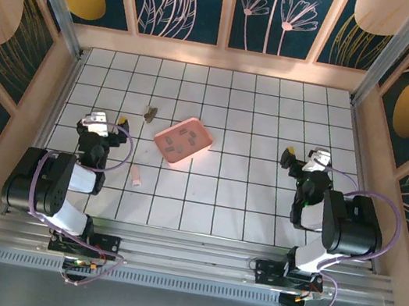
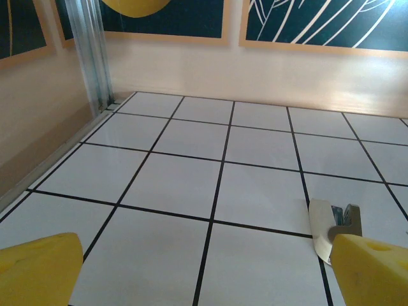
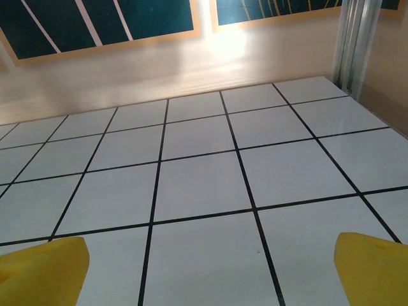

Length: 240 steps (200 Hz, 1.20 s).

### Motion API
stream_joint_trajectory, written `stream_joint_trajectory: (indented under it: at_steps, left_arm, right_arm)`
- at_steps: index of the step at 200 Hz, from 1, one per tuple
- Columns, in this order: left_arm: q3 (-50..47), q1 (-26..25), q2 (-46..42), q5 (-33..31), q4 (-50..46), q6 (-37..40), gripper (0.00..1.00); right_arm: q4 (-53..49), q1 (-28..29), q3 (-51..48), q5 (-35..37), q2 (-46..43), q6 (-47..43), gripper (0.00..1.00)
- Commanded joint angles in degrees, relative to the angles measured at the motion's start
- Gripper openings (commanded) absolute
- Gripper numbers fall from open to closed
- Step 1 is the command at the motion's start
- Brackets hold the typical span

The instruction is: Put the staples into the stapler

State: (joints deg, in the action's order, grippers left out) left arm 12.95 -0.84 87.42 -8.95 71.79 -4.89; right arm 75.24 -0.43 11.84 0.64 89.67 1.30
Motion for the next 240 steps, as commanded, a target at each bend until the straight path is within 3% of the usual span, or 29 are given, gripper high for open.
stream_joint_trajectory:
  at_steps: [1,228,240]
  left_arm:
    - [0.8,0.2,-0.4,1.0,0.5,0.5,0.99]
    - [0.8,0.2,-0.4,1.0,0.5,0.5,0.99]
    - [0.6,0.2,-0.6,1.0,0.8,0.5,0.95]
  right_arm:
    - [3.1,0.2,-0.5,1.6,0.1,-1.4,0.99]
    - [1.7,-0.9,0.3,1.2,0.1,-0.2,0.99]
    - [1.7,-0.9,0.2,1.2,0.0,-0.2,0.99]
